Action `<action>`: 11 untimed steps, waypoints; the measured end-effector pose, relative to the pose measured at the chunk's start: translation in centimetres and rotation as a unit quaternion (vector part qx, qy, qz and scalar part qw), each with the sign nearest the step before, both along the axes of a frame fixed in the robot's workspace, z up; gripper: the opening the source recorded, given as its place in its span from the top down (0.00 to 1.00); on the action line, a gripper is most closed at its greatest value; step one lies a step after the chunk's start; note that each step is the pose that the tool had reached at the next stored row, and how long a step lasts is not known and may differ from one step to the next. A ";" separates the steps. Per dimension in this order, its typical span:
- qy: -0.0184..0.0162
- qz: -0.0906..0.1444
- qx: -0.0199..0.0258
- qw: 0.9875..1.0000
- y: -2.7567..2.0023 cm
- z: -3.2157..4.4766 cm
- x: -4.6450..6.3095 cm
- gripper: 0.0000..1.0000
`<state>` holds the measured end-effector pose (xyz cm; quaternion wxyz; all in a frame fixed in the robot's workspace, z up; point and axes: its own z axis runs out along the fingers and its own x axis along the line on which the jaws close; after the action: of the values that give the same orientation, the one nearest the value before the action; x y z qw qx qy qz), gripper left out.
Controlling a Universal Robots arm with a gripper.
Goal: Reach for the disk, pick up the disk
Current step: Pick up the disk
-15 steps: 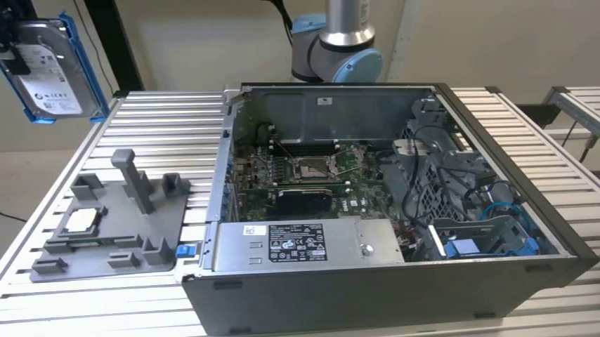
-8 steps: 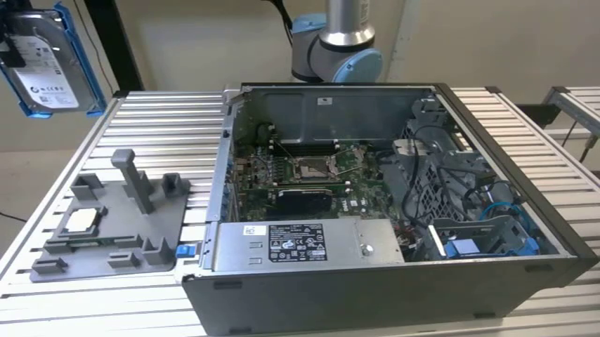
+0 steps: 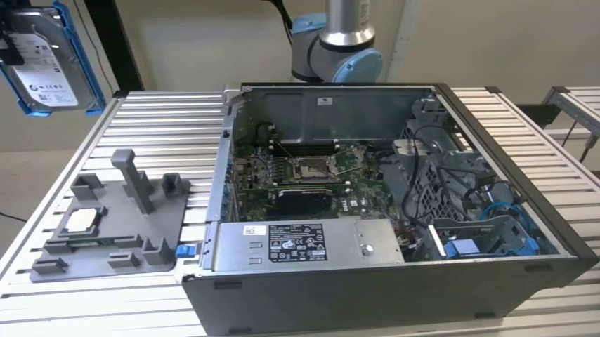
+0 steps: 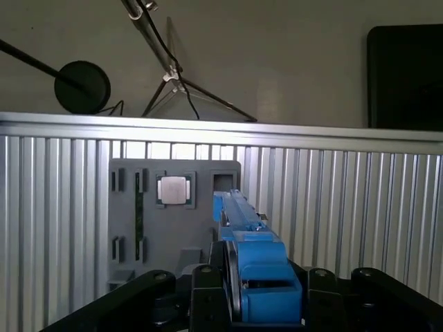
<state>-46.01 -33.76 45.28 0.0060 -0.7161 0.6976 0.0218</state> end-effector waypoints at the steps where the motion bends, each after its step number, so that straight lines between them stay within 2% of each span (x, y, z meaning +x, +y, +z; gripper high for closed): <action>1: -0.002 0.000 0.001 1.000 0.00 -0.01 0.0 1.00; 4: -0.010 0.001 0.003 1.000 0.00 -0.01 0.0 1.00; 5: -0.011 0.001 0.004 1.000 0.00 -0.01 0.0 1.00; 7: -0.013 0.001 0.004 1.000 0.00 0.01 0.0 1.00; 11: -0.014 0.001 0.004 1.000 0.00 0.39 0.0 1.00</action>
<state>-46.03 -33.75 45.67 0.0183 -0.7168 0.6969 0.0147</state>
